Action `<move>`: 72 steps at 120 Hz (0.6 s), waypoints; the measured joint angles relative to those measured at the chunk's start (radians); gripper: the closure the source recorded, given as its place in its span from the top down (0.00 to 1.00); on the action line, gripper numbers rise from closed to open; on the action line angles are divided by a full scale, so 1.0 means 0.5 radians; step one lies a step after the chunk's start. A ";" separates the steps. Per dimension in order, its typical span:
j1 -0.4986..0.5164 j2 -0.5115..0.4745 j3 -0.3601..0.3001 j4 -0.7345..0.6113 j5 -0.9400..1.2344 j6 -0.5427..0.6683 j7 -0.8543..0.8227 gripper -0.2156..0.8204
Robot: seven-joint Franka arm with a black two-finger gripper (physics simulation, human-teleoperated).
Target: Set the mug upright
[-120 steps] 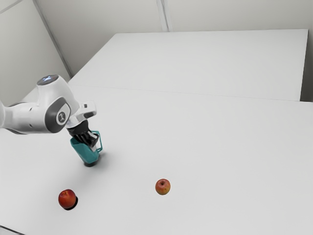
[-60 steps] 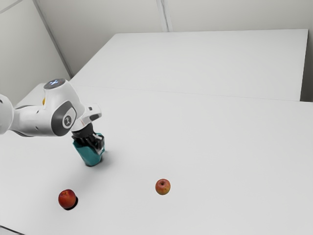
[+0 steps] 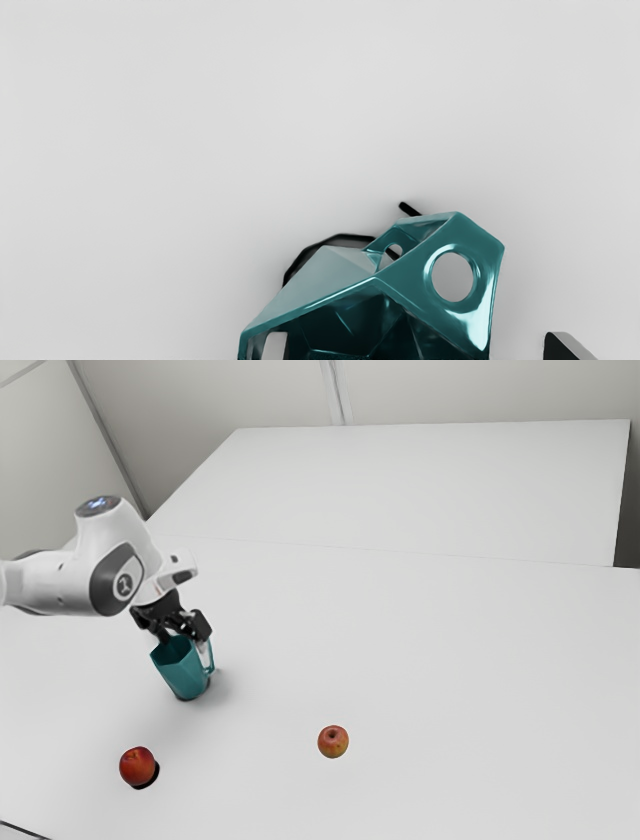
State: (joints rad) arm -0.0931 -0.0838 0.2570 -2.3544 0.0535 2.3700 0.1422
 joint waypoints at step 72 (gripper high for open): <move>-0.065 -0.056 0.002 0.973 0.097 -0.797 0.021 0.79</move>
State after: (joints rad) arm -0.1257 -0.1120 0.2578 -1.8677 0.1019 1.9714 0.1527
